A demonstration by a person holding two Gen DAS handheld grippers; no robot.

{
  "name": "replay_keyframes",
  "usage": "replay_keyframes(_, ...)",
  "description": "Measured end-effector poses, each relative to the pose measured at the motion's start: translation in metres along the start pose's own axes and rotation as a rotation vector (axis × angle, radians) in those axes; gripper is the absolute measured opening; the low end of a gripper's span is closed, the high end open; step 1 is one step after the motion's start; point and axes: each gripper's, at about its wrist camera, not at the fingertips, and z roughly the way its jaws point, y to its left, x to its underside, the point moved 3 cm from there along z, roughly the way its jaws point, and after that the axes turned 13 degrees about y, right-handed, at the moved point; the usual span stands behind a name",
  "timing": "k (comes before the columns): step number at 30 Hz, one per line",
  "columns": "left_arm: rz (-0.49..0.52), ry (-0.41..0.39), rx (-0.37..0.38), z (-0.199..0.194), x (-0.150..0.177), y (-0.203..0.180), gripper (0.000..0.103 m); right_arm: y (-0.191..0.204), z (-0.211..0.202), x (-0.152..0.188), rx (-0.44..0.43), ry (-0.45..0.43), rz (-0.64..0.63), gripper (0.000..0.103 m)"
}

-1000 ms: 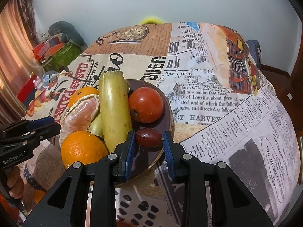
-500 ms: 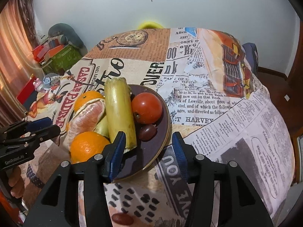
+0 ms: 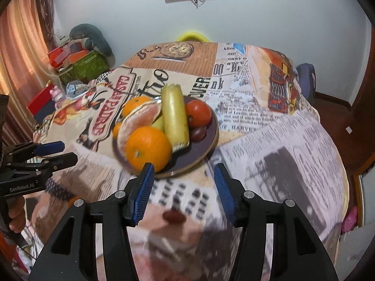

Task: Organize fruits
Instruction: 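Grasp another mandarin with left gripper while right gripper grasps the second grape, then place the mandarin on the plate with left tool while right places the grape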

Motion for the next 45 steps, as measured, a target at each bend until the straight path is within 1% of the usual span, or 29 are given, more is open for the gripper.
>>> replay_keyframes(3,0.003,0.026,-0.007,0.002,0.014,-0.002,0.057,0.002,-0.007,0.008,-0.002,-0.002,0.003,0.049)
replay_keyframes(6,0.0,0.068,0.007,0.009,0.029,-0.005,0.057,0.002,-0.013,0.014,0.004,-0.01,0.007,0.05)
replay_keyframes(12,0.016,0.137,0.009,0.027,0.055,-0.015,0.057,0.001,-0.01,0.028,0.001,0.015,0.025,0.05)
replay_keyframes(15,0.013,0.163,0.019,0.034,0.06,-0.017,0.057,0.0,-0.005,0.034,0.009,0.036,0.023,0.05)
replay_keyframes(19,0.006,0.187,0.014,0.043,0.061,-0.02,0.057,-0.001,0.001,0.039,0.001,0.055,0.03,0.05)
replay_keyframes(20,0.01,0.184,0.009,0.044,0.061,-0.021,0.057,-0.001,0.003,0.04,-0.002,0.059,0.031,0.05)
replay_keyframes(22,0.031,0.18,0.027,0.043,0.061,-0.025,0.047,-0.001,0.007,0.041,-0.002,0.068,0.027,0.05)
replay_keyframes(24,0.048,0.177,0.027,0.042,0.061,-0.029,0.041,-0.001,0.013,0.041,0.001,0.079,0.02,0.05)
replay_keyframes(26,0.062,0.168,0.011,0.042,0.06,-0.031,0.038,-0.002,0.02,0.042,0.006,0.094,0.023,0.05)
replay_keyframes(27,0.063,0.168,0.006,0.043,0.06,-0.031,0.035,-0.003,0.023,0.042,0.003,0.101,0.026,0.05)
replay_keyframes(30,0.053,0.169,0.024,0.044,0.056,-0.028,0.035,-0.004,0.032,0.043,-0.007,0.113,0.027,0.05)
replay_keyframes(33,0.048,0.158,0.035,0.041,0.051,-0.024,0.034,-0.003,0.038,0.043,0.002,0.115,0.023,0.049)
replay_keyframes(36,0.043,0.136,0.04,0.036,0.045,-0.023,0.034,-0.002,0.046,0.041,-0.021,0.126,0.028,0.049)
replay_keyframes(37,0.042,0.127,0.04,0.034,0.043,-0.022,0.034,-0.001,0.048,0.041,-0.028,0.127,0.027,0.047)
replay_keyframes(38,0.04,0.119,0.04,0.032,0.04,-0.022,0.034,0.0,0.05,0.04,-0.033,0.13,0.023,0.042)
replay_keyframes(40,0.033,0.105,0.044,0.028,0.034,-0.02,0.034,0.003,0.054,0.04,-0.048,0.138,0.014,0.037)
replay_keyframes(45,0.025,0.079,0.046,0.023,0.025,-0.016,0.034,0.006,0.06,0.039,-0.06,0.138,0.001,0.028)
